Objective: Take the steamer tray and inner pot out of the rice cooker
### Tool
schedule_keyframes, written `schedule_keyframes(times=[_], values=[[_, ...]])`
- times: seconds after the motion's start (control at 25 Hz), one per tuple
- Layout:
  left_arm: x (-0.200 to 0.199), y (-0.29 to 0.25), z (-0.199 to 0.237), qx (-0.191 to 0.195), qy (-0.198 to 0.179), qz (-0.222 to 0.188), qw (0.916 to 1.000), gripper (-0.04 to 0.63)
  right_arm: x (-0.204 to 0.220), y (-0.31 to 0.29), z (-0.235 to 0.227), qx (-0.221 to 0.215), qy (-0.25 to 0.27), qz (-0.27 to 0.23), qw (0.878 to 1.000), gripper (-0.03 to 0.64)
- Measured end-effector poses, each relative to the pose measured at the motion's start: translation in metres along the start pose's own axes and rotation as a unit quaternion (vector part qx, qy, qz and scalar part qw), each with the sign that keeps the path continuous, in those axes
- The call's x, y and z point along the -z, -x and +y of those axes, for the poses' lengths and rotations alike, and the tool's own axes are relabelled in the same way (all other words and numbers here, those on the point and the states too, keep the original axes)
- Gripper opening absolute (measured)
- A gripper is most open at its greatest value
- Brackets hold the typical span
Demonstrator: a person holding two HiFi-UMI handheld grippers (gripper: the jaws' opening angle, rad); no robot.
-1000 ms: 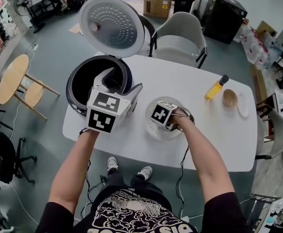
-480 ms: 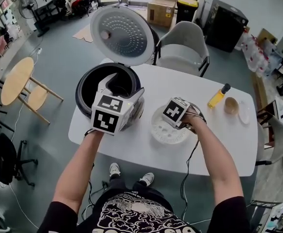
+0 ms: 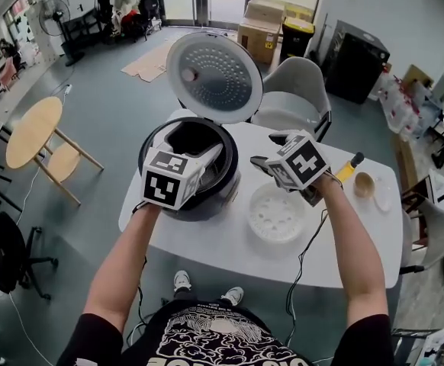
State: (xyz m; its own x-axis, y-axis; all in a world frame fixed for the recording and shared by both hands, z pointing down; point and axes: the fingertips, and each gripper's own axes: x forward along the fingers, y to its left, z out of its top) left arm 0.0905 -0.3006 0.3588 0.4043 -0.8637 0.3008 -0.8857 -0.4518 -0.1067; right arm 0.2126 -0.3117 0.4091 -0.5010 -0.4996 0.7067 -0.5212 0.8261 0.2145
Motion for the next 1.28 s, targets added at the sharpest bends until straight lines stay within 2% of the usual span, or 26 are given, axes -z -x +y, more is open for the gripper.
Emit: schedule_keyframes(times=[0.28,0.4,0.48,0.56,0.68,0.84,1.0,1.08,1.28], values=[[-0.008,0.033,0.054,-0.007,0.008,-0.016,0.9998,0.39,-0.081,0.008,0.029,-0.003,-0.015,-0.073,0.997,0.31],[-0.009,0.05,0.085,-0.003,0.022,-0.023,0.9995,0.39,-0.111,0.006,0.042,-0.008,-0.048,-0.096,0.994,0.31],[-0.006,0.06,0.104,0.018,0.047,-0.024,0.9984,0.39,-0.127,0.0,0.051,-0.021,-0.083,-0.104,0.991,0.31],[0.0,0.067,0.119,0.054,0.091,-0.018,0.9942,0.39,-0.135,-0.007,0.06,-0.036,-0.12,-0.105,0.987,0.31],[0.008,0.072,0.141,0.097,0.167,-0.005,0.9812,0.39,-0.137,-0.019,0.065,-0.047,-0.168,-0.099,0.98,0.31],[0.029,0.072,0.162,0.142,0.23,0.033,0.9621,0.39,-0.123,-0.036,0.071,-0.05,-0.228,-0.084,0.969,0.31],[0.056,0.071,0.168,0.199,0.289,0.092,0.9318,0.39,-0.109,-0.048,0.077,-0.055,-0.288,-0.072,0.953,0.31],[0.063,0.067,0.169,0.215,0.311,0.109,0.9193,0.39,-0.101,-0.05,0.074,-0.055,-0.311,-0.067,0.946,0.31],[0.081,0.055,0.171,0.238,0.336,0.134,0.9015,0.39,-0.079,-0.062,0.071,-0.062,-0.361,-0.06,0.928,0.31]])
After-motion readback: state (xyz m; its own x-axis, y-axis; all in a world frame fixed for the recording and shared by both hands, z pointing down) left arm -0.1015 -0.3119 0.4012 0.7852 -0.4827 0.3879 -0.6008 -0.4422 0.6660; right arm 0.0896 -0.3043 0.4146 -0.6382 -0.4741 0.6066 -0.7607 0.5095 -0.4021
